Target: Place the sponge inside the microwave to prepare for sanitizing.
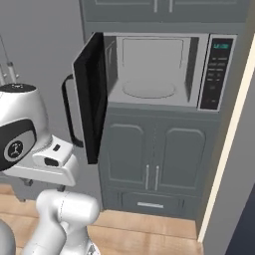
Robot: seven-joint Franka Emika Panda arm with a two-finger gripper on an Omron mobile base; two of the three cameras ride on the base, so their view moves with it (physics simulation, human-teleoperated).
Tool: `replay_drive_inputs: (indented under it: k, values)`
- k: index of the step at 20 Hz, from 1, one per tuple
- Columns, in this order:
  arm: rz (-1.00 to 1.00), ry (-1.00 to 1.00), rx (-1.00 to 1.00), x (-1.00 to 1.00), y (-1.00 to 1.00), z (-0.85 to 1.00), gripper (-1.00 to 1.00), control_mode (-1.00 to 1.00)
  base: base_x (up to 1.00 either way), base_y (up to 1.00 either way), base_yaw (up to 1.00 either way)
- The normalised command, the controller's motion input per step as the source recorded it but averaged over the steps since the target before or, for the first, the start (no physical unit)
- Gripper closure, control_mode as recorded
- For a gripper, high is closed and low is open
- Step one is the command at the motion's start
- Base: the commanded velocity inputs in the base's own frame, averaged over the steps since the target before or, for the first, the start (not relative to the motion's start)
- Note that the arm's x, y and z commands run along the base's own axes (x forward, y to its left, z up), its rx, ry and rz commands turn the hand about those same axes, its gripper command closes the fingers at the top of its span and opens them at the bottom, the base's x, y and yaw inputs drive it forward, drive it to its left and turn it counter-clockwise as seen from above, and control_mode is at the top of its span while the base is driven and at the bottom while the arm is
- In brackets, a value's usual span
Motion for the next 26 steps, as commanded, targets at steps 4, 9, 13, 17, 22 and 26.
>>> replay_drive_inputs:
  k: [4,9,13,17,22,26]
  values:
    - [0.0,0.0,0.0,0.0,0.0,0.0,-1.0,1.0,-0.16,0.63,0.0]
    - [0.0,0.0,0.0,0.0,0.0,0.0,-1.0,1.0,-0.1,0.65,0.0]
    - [0.0,0.0,0.0,0.0,0.0,0.0,-1.0,1.0,0.0,0.88,0.0]
    - [0.0,0.0,0.0,0.0,0.0,0.0,-1.0,1.0,0.0,0.98,0.0]
    - [0.0,0.0,0.0,0.0,0.0,0.0,-1.0,1.0,0.0,1.0,0.0]
    - [0.0,0.0,0.0,0.0,0.0,0.0,-1.0,1.0,0.07,1.0,0.0]
